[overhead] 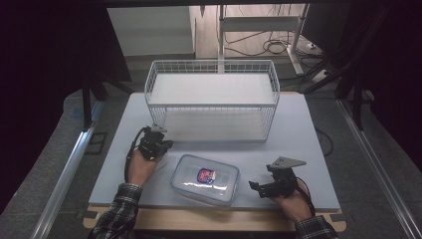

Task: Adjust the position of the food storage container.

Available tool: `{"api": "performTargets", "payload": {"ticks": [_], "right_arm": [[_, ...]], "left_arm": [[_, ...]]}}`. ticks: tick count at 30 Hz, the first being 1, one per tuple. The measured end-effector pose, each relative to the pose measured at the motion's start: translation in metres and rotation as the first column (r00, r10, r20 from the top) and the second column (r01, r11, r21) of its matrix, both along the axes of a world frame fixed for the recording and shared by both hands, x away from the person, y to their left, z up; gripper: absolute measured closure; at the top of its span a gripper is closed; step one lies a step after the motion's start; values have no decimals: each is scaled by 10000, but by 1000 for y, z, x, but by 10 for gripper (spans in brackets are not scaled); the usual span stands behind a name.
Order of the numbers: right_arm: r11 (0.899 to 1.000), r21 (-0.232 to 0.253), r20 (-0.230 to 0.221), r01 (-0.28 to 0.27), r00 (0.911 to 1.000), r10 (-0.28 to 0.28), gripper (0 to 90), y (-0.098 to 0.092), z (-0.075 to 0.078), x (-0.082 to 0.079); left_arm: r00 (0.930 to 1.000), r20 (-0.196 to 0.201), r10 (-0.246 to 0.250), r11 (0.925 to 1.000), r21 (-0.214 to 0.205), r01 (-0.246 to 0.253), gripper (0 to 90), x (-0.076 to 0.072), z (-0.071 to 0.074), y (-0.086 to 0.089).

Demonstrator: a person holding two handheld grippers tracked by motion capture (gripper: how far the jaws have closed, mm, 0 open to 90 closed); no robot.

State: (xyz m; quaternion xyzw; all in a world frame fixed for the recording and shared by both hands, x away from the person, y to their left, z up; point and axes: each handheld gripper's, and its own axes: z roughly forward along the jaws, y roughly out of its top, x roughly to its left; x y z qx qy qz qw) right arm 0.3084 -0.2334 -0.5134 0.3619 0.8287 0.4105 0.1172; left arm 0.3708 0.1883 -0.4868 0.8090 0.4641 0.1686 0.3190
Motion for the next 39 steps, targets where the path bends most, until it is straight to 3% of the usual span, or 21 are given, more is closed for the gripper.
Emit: {"api": "performTargets", "payload": {"ticks": [4,10,16,23,27,31,32,33,34,36,37,39], "right_arm": [[10000,-50,18,-40,10000,40,54,0,0,0],[9999,-91,-1,-75,10000,75,56,1,-1,0],[9999,-90,-33,-76,10000,76,57,1,-1,0],[9999,-92,-28,-103,9999,102,61,1,-1,0],[9999,-33,-22,-122,9999,122,68,1,0,-1],[9999,135,-95,-40,9999,41,104,1,2,-2],[9995,305,-137,25,9999,-21,160,1,5,-3],[9995,305,-137,25,9999,-21,160,1,5,-3],[9994,334,-94,32,10000,-29,251,2,10,-5],[9996,293,-118,11,9999,-8,286,2,11,-6],[9997,207,-253,-160,9995,165,433,3,14,-9],[9994,175,-330,-300,9990,305,557,4,17,-11]], "left_arm": [[9999,12,-100,9991,407,99,900,-6,2,0],[9999,-96,-45,9997,254,47,900,-14,2,7],[9999,-83,103,9999,116,-102,900,-35,0,17],[9998,-1,194,9990,406,-194,900,-51,-1,24],[9988,-31,481,9946,925,-477,900,-61,-7,32],[9991,331,267,9979,579,-286,900,-68,-5,32],[9980,637,41,9998,208,-54,900,-75,-1,30],[9980,637,41,9998,208,-54,900,-75,-1,30],[9966,818,-95,9997,-202,112,900,-81,2,28],[9955,914,-231,9990,-370,266,900,-85,2,26],[9953,898,-355,9976,-559,406,900,-89,1,24],[9951,867,-475,9965,-648,532,900,-91,0,22]]}}
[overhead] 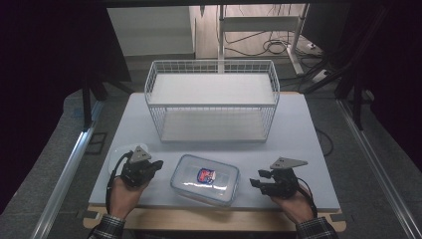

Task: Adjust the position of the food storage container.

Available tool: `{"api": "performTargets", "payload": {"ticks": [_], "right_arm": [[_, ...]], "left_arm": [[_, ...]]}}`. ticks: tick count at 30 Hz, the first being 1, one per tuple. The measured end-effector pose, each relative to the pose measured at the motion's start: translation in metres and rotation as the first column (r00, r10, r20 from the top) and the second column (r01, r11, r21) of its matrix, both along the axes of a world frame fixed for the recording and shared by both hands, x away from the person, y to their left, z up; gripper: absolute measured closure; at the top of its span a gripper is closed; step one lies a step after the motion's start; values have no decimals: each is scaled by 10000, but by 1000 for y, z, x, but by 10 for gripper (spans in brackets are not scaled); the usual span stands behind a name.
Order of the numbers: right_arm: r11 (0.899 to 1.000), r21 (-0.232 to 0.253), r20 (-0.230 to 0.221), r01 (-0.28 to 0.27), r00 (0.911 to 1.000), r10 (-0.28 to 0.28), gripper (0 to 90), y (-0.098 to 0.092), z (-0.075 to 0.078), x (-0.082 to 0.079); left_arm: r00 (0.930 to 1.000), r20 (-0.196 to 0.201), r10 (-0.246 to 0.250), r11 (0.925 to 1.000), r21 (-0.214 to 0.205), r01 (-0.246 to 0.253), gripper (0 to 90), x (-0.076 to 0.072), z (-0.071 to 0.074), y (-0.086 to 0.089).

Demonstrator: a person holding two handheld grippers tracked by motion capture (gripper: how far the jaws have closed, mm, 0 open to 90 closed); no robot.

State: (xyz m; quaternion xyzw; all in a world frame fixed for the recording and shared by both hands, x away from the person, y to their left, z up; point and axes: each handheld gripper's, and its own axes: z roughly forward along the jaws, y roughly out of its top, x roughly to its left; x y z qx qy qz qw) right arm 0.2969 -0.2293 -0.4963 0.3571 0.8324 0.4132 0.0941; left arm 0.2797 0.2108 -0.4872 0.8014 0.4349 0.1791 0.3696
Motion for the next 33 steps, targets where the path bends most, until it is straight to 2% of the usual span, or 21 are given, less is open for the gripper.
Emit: {"api": "performTargets", "payload": {"ticks": [1,2,3,4,5,6,7,8,9,11,12,13,14,15,16,18,20,24,25,32,33], "right_arm": [[9997,39,-87,-225,9997,225,644,1,3,-2],[9997,39,-87,-225,9997,225,644,1,3,-2],[9984,105,-200,-550,9983,552,784,4,7,-6],[9971,90,-242,-759,9968,761,824,6,8,-8],[9943,56,-310,-1065,9938,1067,861,9,10,-11],[9943,56,-310,-1065,9938,1067,861,9,10,-11],[9876,-171,-592,-1560,9862,1547,891,17,9,-15],[9876,-171,-592,-1560,9862,1547,891,17,9,-15],[9818,-484,-853,-1835,9801,1790,893,24,7,-19],[9722,-685,-1179,-2237,9695,2148,893,32,4,-22],[9722,-685,-1179,-2237,9695,2148,893,32,4,-22],[9619,-783,-1432,-2620,9578,2493,893,38,2,-26],[9619,-783,-1432,-2620,9578,2493,893,38,2,-26],[9568,-759,-1576,-2806,9509,2663,892,41,1,-27],[9487,-707,-1821,-3082,9391,2915,892,46,0,-32],[9390,-610,-1973,-3384,9263,3210,890,50,-2,-35],[9367,-511,-1959,-3464,9232,3307,885,51,-2,-37],[9395,-713,-1673,-3350,9326,3198,876,56,-2,-39],[9480,-709,-1491,-3102,9430,2974,876,55,-2,-37],[9608,-887,-1242,-2628,9600,2511,880,50,-2,-34],[9642,-1014,-1075,-2449,9662,2341,883,47,-1,-33]], "left_arm": [[9998,-102,-195,9997,-145,193,900,-4,-4,-3],[9998,-102,-195,9997,-145,193,900,-4,-4,-3],[9990,-299,-329,9991,-264,321,900,-7,-9,-5],[9990,-299,-329,9991,-264,321,900,-7,-9,-5],[9976,-533,-442,9982,-429,420,900,-11,-14,-6],[9976,-533,-442,9982,-429,420,900,-11,-14,-6],[9956,-760,-546,9976,-471,511,900,-15,-18,-8],[9956,-760,-546,9976,-471,511,900,-15,-18,-8],[9936,-899,-680,9968,-485,638,900,-19,-21,-9],[9917,-1045,-753,9964,-457,708,900,-22,-23,-9],[9917,-1045,-753,9964,-457,708,900,-22,-23,-9],[9893,-1170,-873,9956,-448,826,900,-25,-25,-10],[9876,-1248,-951,9949,-464,899,900,-27,-27,-10],[9854,-1358,-1030,9942,-443,978,899,-30,-29,-11],[9825,-1478,-1135,9931,-466,1077,895,-31,-31,-13],[9803,-1541,-1232,9920,-471,1173,892,-30,-33,-17],[9801,-1518,-1279,9914,-482,1219,890,-29,-33,-18],[9816,-1491,-1193,9928,-307,1160,895,-28,-33,-22],[9824,-1498,-1113,9935,-420,1061,899,-27,-33,-23],[9853,-1498,-824,9965,-295,788,900,-26,-35,-33],[9859,-1486,-773,9968,-325,733,900,-25,-34,-35]]}}
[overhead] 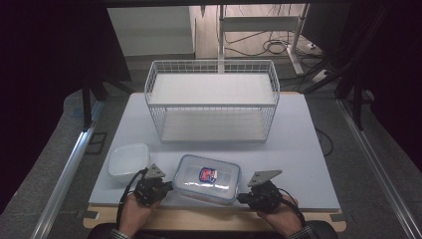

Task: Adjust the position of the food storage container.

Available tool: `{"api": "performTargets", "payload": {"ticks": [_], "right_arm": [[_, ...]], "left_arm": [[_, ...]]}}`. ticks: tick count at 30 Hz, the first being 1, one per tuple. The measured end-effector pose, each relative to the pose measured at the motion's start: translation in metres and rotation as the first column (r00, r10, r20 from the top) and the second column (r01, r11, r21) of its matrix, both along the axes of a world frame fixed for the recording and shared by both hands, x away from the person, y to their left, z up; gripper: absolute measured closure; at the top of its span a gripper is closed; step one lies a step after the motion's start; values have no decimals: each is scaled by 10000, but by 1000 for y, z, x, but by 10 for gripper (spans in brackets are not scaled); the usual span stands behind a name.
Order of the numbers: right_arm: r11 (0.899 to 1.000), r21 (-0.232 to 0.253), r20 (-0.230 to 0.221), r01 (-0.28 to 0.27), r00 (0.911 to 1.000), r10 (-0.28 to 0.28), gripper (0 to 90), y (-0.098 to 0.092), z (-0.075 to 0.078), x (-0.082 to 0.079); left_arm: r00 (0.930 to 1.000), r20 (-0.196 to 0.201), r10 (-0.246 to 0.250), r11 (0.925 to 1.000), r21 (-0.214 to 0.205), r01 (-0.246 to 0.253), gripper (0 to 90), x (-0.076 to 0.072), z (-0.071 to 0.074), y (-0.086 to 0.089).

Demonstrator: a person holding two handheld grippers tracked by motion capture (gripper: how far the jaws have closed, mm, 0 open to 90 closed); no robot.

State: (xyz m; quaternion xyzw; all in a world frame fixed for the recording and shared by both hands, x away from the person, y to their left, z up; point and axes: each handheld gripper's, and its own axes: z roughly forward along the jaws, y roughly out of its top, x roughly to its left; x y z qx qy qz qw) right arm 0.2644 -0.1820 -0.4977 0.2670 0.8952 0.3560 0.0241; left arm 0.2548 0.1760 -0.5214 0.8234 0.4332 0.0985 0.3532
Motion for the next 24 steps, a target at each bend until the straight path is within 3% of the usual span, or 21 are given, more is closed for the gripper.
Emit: {"api": "performTargets", "payload": {"ticks": [8,15,24], "right_arm": [[9982,-5,256,604,9978,-603,890,-10,0,10],[9958,-37,509,909,9946,-906,892,-15,0,18],[9934,-9,830,1148,9900,-1143,894,-17,0,34]], "left_arm": [[9998,147,141,9999,-75,-140,900,8,1,-13],[9998,101,165,9994,-300,-162,900,13,0,-18],[9995,95,298,9991,-296,-295,900,21,-2,-20]]}}
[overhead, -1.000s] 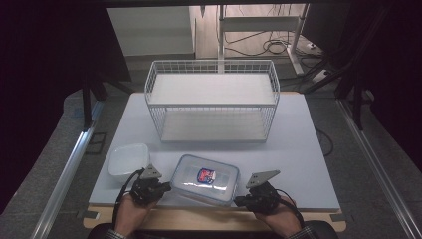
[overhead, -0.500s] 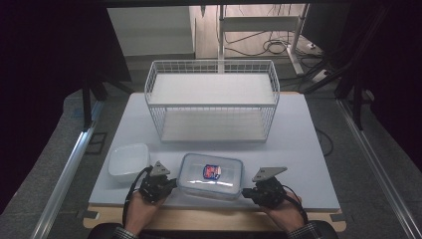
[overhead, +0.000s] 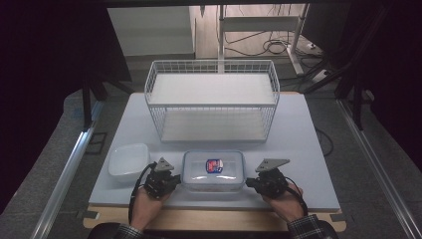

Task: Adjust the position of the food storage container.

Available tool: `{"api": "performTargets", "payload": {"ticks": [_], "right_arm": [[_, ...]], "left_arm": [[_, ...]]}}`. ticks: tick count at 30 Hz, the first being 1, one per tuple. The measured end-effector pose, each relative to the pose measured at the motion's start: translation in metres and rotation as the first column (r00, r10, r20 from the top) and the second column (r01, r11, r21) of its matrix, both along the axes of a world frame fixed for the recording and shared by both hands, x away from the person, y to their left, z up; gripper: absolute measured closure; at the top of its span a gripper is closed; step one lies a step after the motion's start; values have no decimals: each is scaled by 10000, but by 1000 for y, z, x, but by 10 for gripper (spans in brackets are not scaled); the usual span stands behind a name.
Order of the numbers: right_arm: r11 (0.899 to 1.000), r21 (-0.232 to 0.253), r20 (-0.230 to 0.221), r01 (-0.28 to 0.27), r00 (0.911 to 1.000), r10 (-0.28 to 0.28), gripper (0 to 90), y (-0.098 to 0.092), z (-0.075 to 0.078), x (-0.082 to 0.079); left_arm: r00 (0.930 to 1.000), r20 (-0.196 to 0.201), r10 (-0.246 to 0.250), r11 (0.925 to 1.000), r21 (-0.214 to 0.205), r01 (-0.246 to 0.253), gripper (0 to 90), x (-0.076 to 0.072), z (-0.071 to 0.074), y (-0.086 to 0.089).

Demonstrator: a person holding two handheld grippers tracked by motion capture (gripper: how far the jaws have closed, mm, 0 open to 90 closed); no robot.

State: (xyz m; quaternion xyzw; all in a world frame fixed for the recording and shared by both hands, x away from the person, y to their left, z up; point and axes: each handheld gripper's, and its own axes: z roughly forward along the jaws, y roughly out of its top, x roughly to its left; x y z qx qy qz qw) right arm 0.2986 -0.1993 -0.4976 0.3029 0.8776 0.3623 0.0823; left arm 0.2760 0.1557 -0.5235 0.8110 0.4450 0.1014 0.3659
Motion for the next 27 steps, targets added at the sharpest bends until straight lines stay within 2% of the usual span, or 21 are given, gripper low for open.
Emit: {"api": "performTargets", "payload": {"ticks": [6,8,10,11,13,15,16,17,19,20,21,22,23,24,25,26,27], "right_arm": [[9999,91,-4,-54,10000,54,893,0,-1,3],[9999,112,13,-118,9999,118,888,0,0,3],[9995,173,139,-251,9996,248,839,-3,1,0],[9995,173,139,-251,9996,248,839,-3,1,0],[9992,299,359,-254,9991,244,801,-8,4,-3],[9964,814,553,-257,9982,213,734,-15,8,-6],[9957,896,646,-249,9977,191,699,-16,9,-6],[9957,896,646,-249,9977,191,699,-16,9,-6],[9942,1060,880,-166,9961,73,615,-19,11,-8],[9929,1193,944,-1,9955,-112,519,-21,10,-9],[9929,1193,944,-1,9955,-112,519,-21,10,-9],[9918,1269,966,147,9950,-271,435,-22,9,-8],[9918,1269,966,147,9950,-271,435,-22,9,-8],[9904,1366,980,227,9945,-364,344,-24,8,-7],[9904,1366,980,227,9945,-364,344,-24,8,-7],[9894,1428,970,245,9945,-386,300,-25,8,-7],[9875,1553,971,250,9944,-405,207,-25,6,-5]], "left_arm": [[9999,-41,-124,9999,-82,124,899,5,-1,4],[10000,62,-65,10000,47,65,880,4,0,5],[9996,272,21,9999,142,-25,842,2,4,9],[9993,352,98,9999,52,-100,842,0,5,12],[9987,504,89,9997,-212,-78,772,-1,8,18],[9971,755,36,9993,-385,-7,688,-4,10,24],[9971,755,36,9993,-385,-7,650,-4,10,24],[9957,925,15,9994,-350,17,650,-7,11,26],[9934,1147,29,9994,-355,12,579,-11,12,28],[9903,1392,2,9991,-411,56,486,-15,13,30],[9903,1392,2,9991,-411,56,455,-15,13,30],[9885,1510,-42,9988,-467,114,420,-18,13,33],[9885,1510,-42,9988,-467,114,386,-18,13,33],[9874,1580,-128,9971,-715,244,332,-19,12,36],[9874,1580,-128,9971,-715,244,293,-19,12,36],[9882,1522,-195,9959,-839,326,293,-19,12,38],[9893,1440,-244,9948,-948,383,252,-18,11,39]]}}
